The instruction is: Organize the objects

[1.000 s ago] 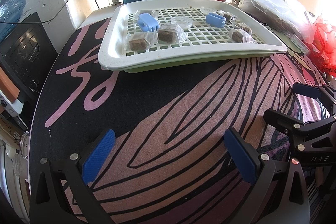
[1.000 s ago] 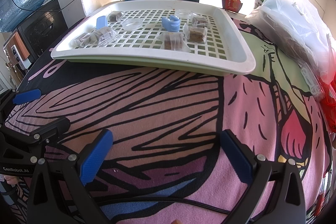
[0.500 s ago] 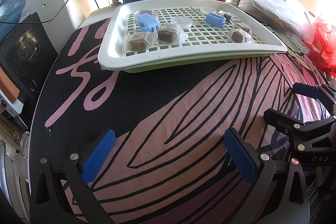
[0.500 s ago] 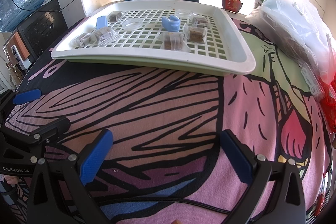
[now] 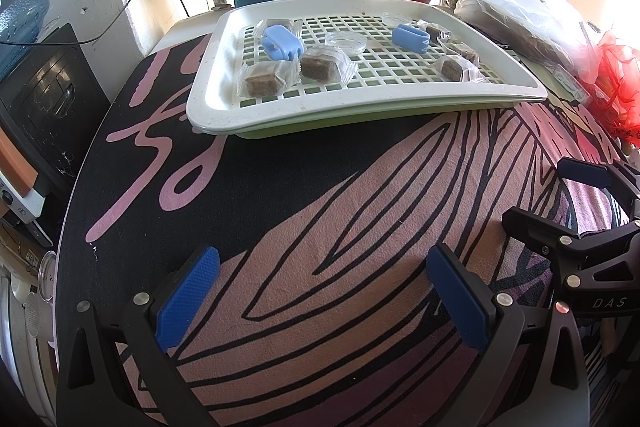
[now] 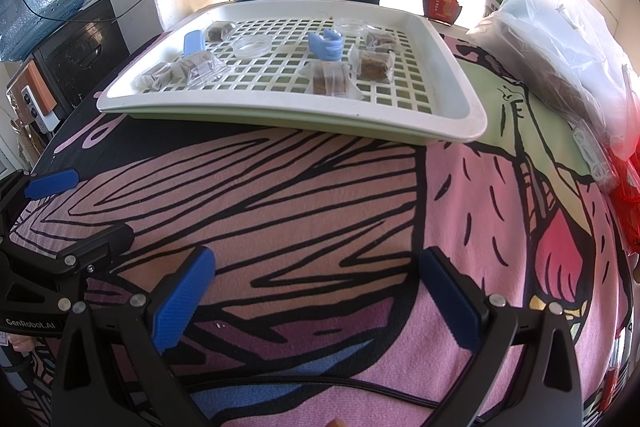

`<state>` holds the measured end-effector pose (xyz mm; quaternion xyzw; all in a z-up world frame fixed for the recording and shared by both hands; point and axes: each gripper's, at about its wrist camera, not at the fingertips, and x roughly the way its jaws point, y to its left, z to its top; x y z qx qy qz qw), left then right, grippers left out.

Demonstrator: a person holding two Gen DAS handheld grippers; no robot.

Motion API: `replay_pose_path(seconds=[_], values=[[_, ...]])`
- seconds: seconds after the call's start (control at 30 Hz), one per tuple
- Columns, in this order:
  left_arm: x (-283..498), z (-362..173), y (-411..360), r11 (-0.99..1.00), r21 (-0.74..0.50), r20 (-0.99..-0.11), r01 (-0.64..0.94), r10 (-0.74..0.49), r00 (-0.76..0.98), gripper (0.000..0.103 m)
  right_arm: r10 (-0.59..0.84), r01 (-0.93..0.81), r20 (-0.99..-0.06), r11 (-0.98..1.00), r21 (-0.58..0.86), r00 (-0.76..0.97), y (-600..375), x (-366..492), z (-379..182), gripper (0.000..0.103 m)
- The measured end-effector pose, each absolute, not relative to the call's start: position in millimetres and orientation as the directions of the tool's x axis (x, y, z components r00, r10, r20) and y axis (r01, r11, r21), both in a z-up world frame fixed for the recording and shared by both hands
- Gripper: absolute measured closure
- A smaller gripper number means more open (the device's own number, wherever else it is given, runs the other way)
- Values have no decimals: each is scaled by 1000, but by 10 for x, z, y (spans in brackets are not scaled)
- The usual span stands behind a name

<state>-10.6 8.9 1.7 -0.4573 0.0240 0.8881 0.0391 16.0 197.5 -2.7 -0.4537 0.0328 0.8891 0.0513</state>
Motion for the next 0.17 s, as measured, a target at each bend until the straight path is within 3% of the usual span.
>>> replay_pose_path(seconds=[0.17], values=[[-106, 18, 89, -996, 7, -814, -91, 47, -578, 0, 61, -121, -810, -993, 12, -583, 1975, 160, -27, 0]])
